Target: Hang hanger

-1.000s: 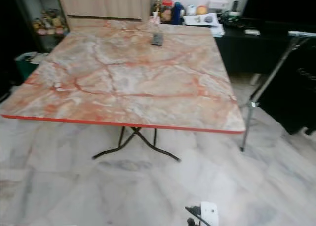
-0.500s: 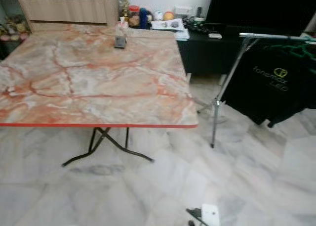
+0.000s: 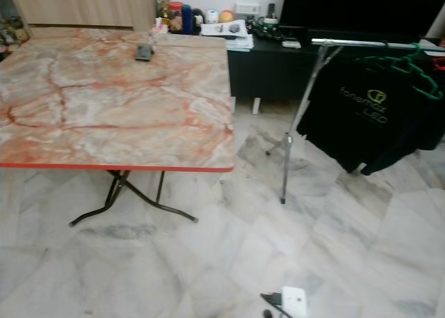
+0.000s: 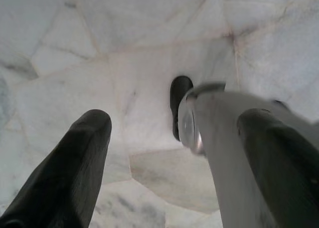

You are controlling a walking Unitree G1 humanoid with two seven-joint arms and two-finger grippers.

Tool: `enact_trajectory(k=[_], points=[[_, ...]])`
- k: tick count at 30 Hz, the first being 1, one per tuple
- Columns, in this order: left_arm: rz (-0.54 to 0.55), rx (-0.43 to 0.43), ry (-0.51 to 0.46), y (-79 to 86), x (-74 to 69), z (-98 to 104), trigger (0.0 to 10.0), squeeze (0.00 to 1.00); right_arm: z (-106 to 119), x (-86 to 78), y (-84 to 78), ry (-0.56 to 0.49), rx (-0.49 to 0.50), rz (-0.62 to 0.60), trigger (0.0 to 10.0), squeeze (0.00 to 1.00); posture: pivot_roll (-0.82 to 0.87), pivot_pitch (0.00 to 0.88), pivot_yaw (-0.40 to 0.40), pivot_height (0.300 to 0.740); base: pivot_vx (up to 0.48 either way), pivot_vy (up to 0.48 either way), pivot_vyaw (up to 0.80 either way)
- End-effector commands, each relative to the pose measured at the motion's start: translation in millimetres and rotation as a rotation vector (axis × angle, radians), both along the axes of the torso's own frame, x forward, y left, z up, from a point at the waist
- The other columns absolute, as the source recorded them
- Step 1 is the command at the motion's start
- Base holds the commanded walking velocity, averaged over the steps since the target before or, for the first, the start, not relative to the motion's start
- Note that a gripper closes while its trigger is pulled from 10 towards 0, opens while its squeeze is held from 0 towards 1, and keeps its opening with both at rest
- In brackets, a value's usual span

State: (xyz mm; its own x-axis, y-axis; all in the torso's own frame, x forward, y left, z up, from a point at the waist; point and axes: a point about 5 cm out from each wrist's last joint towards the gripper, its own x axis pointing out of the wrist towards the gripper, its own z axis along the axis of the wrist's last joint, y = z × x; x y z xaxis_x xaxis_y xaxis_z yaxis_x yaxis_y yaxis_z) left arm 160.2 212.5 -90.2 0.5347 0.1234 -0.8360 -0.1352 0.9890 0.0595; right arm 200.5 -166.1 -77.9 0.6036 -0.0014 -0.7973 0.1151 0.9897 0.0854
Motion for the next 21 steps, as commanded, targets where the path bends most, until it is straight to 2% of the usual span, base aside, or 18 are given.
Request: enact_trajectory(k=[1,3,8,12,17,20,21], points=[[0.119,0.011,0.024,28.3,-23.2,-2,10.0,0.0,9,12.1,-20.2,-0.039,0.057,-0.126,10.0,0.0,0.12,0.02,-0.036,0.74,0.0,-0.398,0.0],[0.12,0.013,0.027,31.3,-25.9,-2,10.0,0.0,9,13.4,-18.9,-0.043,0.055,-0.118,10.0,0.0,0.12,0.014,-0.032,0.74,0.0,-0.398,0.0],[0.122,0.031,0.057,48.2,-56.2,-5,10.0,0.0,11,17.0,-13.5,-0.047,0.064,-0.09,10.0,0.0,0.13,0.0,-0.02,0.74,0.0,-0.396,0.0],[0.124,0.038,0.071,52.0,-64.2,-6,10.0,0.0,12,20.5,-8.0,-0.05,0.074,-0.09,10.0,0.0,0.13,0.0,-0.002,0.74,0.0,0.0,0.0],[0.112,0.049,0.068,55.5,-59.2,-4,10.0,0.0,14,25.0,-1.9,-0.055,0.082,-0.094,10.0,0.0,0.13,0.0,0.01,0.74,0.0,0.0,0.0],[0.105,0.052,0.059,54.4,-49.4,-2,10.0,0.0,15,27.0,1.1,-0.06,0.095,-0.097,10.0,0.0,0.14,0.0,0.01,0.74,0.0,0.0,0.0],[0.099,0.054,0.05,53.7,-40.0,0,10.0,0.0,16,28.5,3.8,-0.06,0.105,-0.087,10.0,0.0,0.15,0.0,0.014,0.74,0.0,0.0,0.0]])
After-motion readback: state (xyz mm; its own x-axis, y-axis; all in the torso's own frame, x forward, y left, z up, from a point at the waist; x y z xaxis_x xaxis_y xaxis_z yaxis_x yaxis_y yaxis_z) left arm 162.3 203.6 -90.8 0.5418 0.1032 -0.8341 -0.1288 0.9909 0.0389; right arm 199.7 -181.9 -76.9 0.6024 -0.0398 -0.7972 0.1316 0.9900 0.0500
